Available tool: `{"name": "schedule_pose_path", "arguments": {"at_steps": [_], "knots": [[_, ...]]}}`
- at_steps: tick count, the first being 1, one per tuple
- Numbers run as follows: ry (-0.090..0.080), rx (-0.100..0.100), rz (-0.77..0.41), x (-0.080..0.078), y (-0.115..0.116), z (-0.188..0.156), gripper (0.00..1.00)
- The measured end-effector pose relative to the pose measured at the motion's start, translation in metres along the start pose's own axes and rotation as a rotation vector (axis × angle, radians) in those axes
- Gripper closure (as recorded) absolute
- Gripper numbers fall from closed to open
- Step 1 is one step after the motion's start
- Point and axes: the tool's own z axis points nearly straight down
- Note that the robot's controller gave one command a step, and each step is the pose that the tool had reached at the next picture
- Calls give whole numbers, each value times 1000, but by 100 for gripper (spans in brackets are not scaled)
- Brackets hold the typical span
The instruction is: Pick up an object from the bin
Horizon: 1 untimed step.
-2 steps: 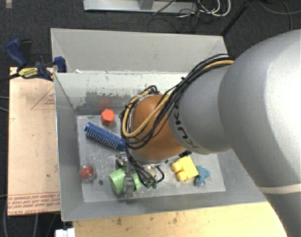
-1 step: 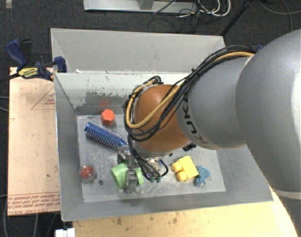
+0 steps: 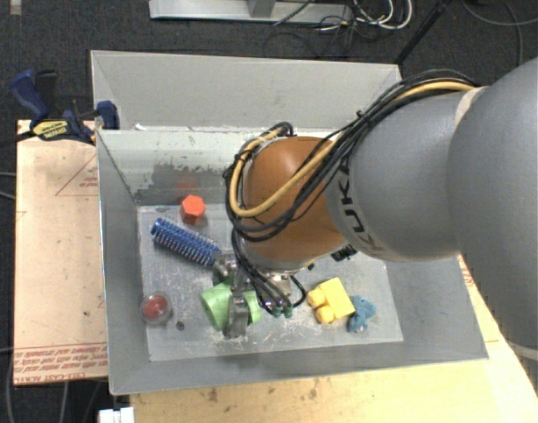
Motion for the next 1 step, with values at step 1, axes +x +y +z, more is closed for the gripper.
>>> {"name": "schedule_pose_path", "arguments": {"at_steps": [1], "knots": [[2,0,0,-1,1,-7,100]]}}
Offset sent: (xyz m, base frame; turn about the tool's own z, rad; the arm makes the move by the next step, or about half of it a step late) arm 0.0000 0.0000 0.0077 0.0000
